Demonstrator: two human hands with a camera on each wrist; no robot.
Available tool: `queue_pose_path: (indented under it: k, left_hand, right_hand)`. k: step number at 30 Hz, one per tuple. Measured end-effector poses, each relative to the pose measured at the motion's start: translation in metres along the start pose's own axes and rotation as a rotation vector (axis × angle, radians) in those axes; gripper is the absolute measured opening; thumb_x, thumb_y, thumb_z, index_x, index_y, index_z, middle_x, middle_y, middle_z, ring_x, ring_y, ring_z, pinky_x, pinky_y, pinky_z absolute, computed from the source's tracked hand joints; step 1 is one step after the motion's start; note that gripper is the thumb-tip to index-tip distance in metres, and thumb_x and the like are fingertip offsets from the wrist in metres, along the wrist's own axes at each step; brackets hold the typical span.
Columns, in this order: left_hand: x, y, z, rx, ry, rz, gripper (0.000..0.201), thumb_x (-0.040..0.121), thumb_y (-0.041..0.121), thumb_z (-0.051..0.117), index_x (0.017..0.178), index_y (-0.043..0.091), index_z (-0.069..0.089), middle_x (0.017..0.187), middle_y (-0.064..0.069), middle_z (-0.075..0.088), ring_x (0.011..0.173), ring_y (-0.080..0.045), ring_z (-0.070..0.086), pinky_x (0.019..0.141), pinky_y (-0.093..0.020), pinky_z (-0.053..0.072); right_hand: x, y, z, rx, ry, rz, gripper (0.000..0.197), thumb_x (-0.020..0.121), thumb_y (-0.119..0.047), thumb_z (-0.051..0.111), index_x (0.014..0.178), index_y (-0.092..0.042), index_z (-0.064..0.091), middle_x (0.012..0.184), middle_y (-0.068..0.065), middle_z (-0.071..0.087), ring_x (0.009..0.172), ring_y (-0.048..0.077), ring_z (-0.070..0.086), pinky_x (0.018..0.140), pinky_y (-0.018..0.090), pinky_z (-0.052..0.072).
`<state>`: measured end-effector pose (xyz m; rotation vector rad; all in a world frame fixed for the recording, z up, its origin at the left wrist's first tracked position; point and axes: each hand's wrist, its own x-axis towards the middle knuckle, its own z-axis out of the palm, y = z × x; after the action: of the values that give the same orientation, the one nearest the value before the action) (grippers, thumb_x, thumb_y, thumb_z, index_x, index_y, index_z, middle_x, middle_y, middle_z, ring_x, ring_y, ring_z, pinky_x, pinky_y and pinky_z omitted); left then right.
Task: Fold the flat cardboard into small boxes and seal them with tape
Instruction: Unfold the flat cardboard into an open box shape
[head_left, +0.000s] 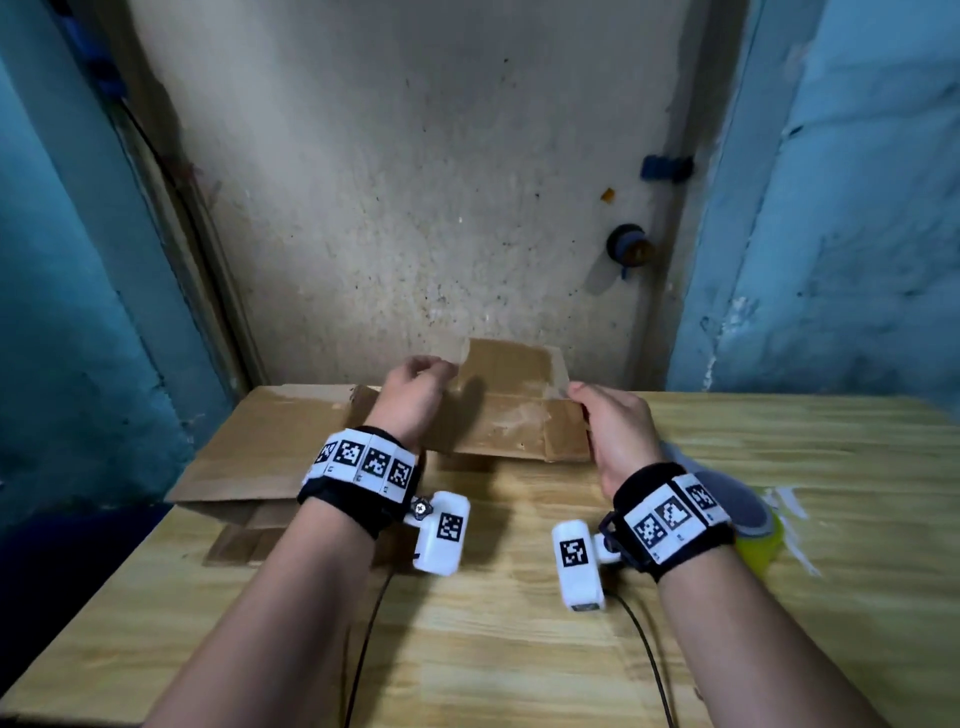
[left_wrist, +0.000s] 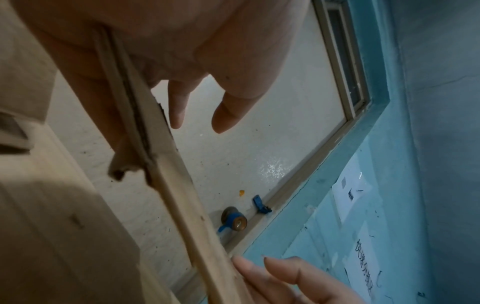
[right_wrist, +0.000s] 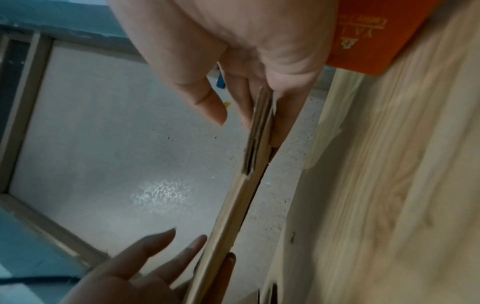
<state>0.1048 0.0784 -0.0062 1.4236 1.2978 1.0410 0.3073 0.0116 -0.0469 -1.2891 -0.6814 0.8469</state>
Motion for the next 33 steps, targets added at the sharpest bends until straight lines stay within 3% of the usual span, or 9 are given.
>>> queue_pose_path:
  k: [3, 7, 14, 17, 20, 25, 27, 30, 33]
  left_hand:
    - [0.004, -0.005, 0.013, -0.038, -0.014, 0.008, 0.02, 0.096, 0.03, 0.064, 0.112, 0.019, 0.065, 0.104, 0.002, 0.066, 0.092, -0.008, 0.06, 0.073, -0.017, 0.041]
    - [0.003, -0.023, 0.026, -0.289, 0.026, 0.027, 0.048, 0.074, 0.04, 0.074, 0.117, 0.019, 0.069, 0.117, 0.0, 0.071, 0.114, -0.016, 0.064, 0.108, -0.035, 0.045]
    - [0.005, -0.034, 0.031, -0.546, 0.018, -0.022, 0.083, 0.063, 0.046, 0.08, 0.138, 0.029, 0.05, 0.128, 0.0, 0.064, 0.12, -0.018, 0.061, 0.11, -0.046, 0.044]
    - [0.007, -0.044, 0.033, -0.596, -0.001, -0.1, 0.079, 0.07, 0.027, 0.082, 0.14, 0.027, 0.045, 0.124, -0.008, 0.069, 0.117, -0.031, 0.066, 0.109, -0.059, 0.043]
    - [0.007, -0.049, 0.035, -0.689, -0.018, -0.125, 0.085, 0.085, -0.002, 0.071, 0.151, 0.026, 0.026, 0.127, -0.019, 0.064, 0.115, -0.037, 0.066, 0.104, -0.065, 0.044]
    - [0.001, -0.051, 0.038, -0.729, 0.004, -0.058, 0.112, 0.077, 0.003, 0.08, 0.158, 0.028, 0.007, 0.13, -0.017, 0.062, 0.111, -0.03, 0.068, 0.1, -0.061, 0.049]
    - [0.0, -0.053, 0.038, -0.701, 0.016, -0.061, 0.103, 0.081, 0.008, 0.078, 0.158, 0.028, 0.013, 0.12, -0.012, 0.065, 0.105, -0.027, 0.068, 0.097, -0.062, 0.051]
    - [-0.002, -0.049, 0.033, -0.87, -0.095, -0.132, 0.065, 0.079, 0.037, 0.075, 0.138, 0.017, 0.054, 0.119, -0.015, 0.062, 0.101, -0.034, 0.065, 0.073, -0.05, 0.057]
    - [-0.001, -0.051, 0.033, -1.071, -0.165, -0.113, 0.042, 0.094, 0.054, 0.056, 0.118, 0.023, 0.071, 0.128, -0.012, 0.066, 0.115, -0.035, 0.066, 0.092, -0.053, 0.054]
  right_hand:
    - [0.008, 0.0, -0.012, 0.01, 0.032, -0.021, 0.019, 0.093, -0.025, 0.072, 0.108, -0.016, 0.08, 0.111, -0.001, 0.08, 0.113, 0.019, 0.072, 0.112, 0.046, 0.049]
    - [0.012, 0.006, -0.018, 0.022, 0.037, -0.043, 0.013, 0.094, -0.017, 0.071, 0.103, -0.016, 0.081, 0.11, 0.002, 0.08, 0.114, 0.02, 0.071, 0.11, 0.043, 0.051]
    - [0.011, 0.008, -0.022, 0.178, 0.055, -0.085, 0.027, 0.088, -0.016, 0.076, 0.11, -0.03, 0.082, 0.115, -0.004, 0.079, 0.12, 0.025, 0.069, 0.08, 0.021, 0.06]
    - [0.006, 0.005, -0.019, 0.295, 0.026, -0.102, 0.037, 0.09, -0.008, 0.073, 0.123, -0.024, 0.077, 0.121, 0.003, 0.077, 0.118, 0.026, 0.071, 0.098, 0.036, 0.059]
    - [-0.002, -0.002, -0.016, 0.522, -0.014, -0.107, 0.048, 0.096, 0.005, 0.063, 0.141, -0.011, 0.062, 0.135, 0.01, 0.07, 0.118, 0.023, 0.071, 0.082, 0.027, 0.062]
    - [-0.007, 0.002, -0.018, 0.571, -0.096, -0.062, 0.08, 0.078, -0.014, 0.081, 0.15, -0.022, 0.049, 0.128, 0.006, 0.074, 0.119, 0.026, 0.071, 0.102, 0.047, 0.056]
    - [-0.009, 0.004, -0.017, 0.539, -0.204, 0.005, 0.072, 0.084, -0.01, 0.077, 0.149, -0.018, 0.049, 0.127, 0.011, 0.074, 0.113, 0.029, 0.073, 0.086, 0.046, 0.062]
    - [-0.011, 0.009, -0.015, 0.55, -0.222, 0.064, 0.056, 0.092, 0.007, 0.065, 0.144, -0.013, 0.054, 0.124, 0.021, 0.073, 0.1, 0.03, 0.076, 0.068, 0.036, 0.063]
    - [-0.013, 0.005, -0.016, 0.574, -0.234, 0.103, 0.038, 0.095, 0.007, 0.06, 0.129, -0.011, 0.061, 0.106, 0.02, 0.076, 0.079, 0.022, 0.076, 0.057, 0.028, 0.059]
